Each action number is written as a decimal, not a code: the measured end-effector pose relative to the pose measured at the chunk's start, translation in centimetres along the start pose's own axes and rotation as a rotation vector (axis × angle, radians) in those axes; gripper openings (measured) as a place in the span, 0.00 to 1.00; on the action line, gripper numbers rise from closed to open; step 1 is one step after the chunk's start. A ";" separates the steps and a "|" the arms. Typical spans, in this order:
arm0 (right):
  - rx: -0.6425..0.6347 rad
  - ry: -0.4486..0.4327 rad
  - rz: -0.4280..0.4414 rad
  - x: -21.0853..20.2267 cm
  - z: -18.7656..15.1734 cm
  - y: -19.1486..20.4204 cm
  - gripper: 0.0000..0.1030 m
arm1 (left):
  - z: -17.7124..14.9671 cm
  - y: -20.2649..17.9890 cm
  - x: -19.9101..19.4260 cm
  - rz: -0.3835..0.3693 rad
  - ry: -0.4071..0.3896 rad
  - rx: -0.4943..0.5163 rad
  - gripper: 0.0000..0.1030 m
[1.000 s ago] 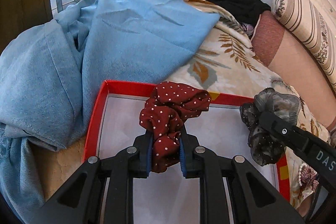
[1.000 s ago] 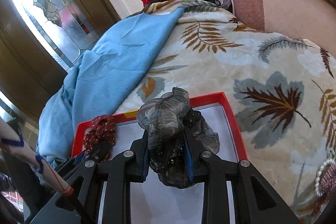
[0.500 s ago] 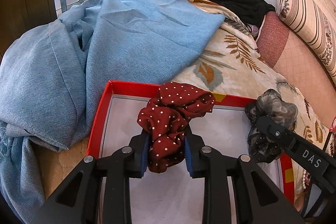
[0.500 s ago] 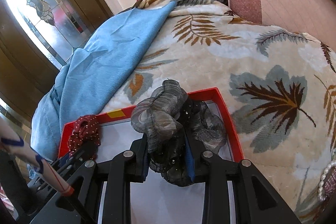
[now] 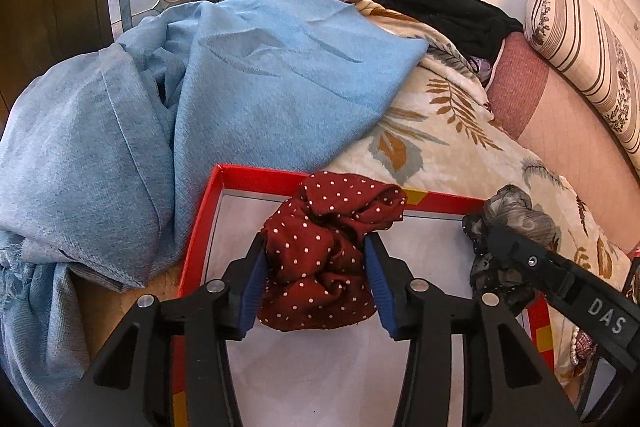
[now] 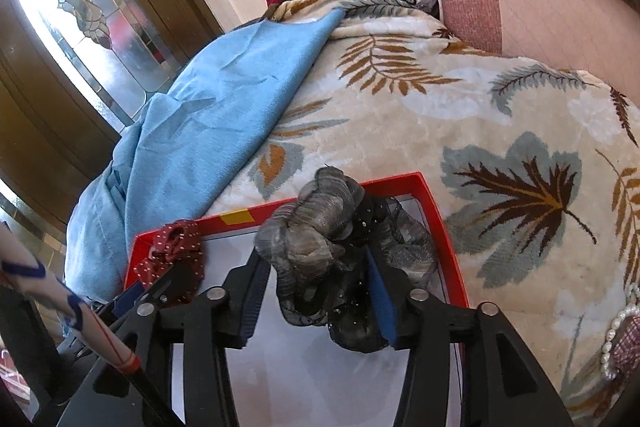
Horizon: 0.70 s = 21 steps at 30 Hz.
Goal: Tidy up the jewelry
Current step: 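Open the left tool dropping the red scrunchie while the right tool releases the grey scrunchie into the box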
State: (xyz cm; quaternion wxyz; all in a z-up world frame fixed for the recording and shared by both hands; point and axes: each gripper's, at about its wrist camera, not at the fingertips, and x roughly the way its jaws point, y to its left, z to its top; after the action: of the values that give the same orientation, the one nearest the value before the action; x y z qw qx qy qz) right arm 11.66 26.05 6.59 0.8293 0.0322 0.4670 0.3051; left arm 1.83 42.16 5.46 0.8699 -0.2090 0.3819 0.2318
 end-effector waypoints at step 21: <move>0.012 -0.064 0.028 -5.5 -0.2 0.2 0.53 | 0.4 -0.1 -3.0 0.017 -0.085 0.017 0.49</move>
State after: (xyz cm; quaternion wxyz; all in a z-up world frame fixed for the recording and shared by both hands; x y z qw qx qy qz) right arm 9.30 23.17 10.69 0.8392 0.0534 0.4418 0.3127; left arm 0.30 41.58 7.96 0.8850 -0.1881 0.3485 0.2447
